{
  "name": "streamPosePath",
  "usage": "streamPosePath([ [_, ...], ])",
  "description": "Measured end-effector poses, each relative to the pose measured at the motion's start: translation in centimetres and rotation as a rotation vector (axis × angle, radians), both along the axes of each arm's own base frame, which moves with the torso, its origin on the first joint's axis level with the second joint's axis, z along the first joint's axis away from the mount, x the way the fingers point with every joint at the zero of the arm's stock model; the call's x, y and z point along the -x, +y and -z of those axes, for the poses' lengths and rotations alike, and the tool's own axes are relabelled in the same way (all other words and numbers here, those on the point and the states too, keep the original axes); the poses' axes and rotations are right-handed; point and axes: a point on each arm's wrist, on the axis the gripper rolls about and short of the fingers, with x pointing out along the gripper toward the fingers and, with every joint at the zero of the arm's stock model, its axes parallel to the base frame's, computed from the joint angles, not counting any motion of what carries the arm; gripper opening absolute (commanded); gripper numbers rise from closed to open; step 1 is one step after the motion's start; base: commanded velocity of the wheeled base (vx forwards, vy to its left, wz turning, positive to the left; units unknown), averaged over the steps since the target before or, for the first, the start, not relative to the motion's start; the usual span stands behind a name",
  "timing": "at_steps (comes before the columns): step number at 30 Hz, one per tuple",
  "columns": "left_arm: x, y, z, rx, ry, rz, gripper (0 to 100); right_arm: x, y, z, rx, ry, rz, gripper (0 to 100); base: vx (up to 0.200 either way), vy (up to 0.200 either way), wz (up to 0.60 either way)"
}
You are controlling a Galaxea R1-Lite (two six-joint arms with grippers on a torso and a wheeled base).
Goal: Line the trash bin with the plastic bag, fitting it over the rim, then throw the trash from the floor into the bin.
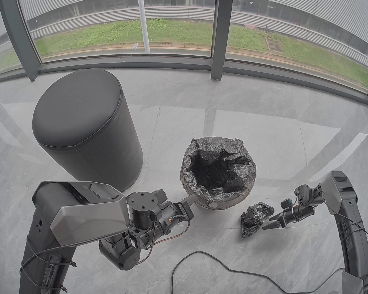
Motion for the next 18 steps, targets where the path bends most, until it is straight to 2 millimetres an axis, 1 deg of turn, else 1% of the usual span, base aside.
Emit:
streamPosePath([
  [4,0.0,0.1,0.1,-0.002,0.002,-0.009,0,-0.9,0.0,0.4,0.005,-0.068,0.033,100,0.0,0.0,0.0],
  [7,-0.1,0.1,0.2,-0.003,0.003,-0.013,0,-1.4,-0.1,0.5,-0.01,-0.07,0.086,100,0.0,0.0,0.0],
  [10,-0.1,0.1,0.2,-0.004,0.004,-0.016,0,-1.3,-1.0,0.6,-0.022,-0.056,0.132,100,0.0,0.0,0.0],
  [14,-0.1,0.1,0.3,-0.005,0.005,-0.016,0,-1.4,-2.0,0.6,-0.026,-0.078,0.159,100,0.0,0.0,0.0],
  [18,-0.1,0.1,0.4,-0.006,0.007,-0.016,0,-1.3,-2.5,0.6,-0.043,-0.063,0.189,100,0.0,0.0,0.0],
])
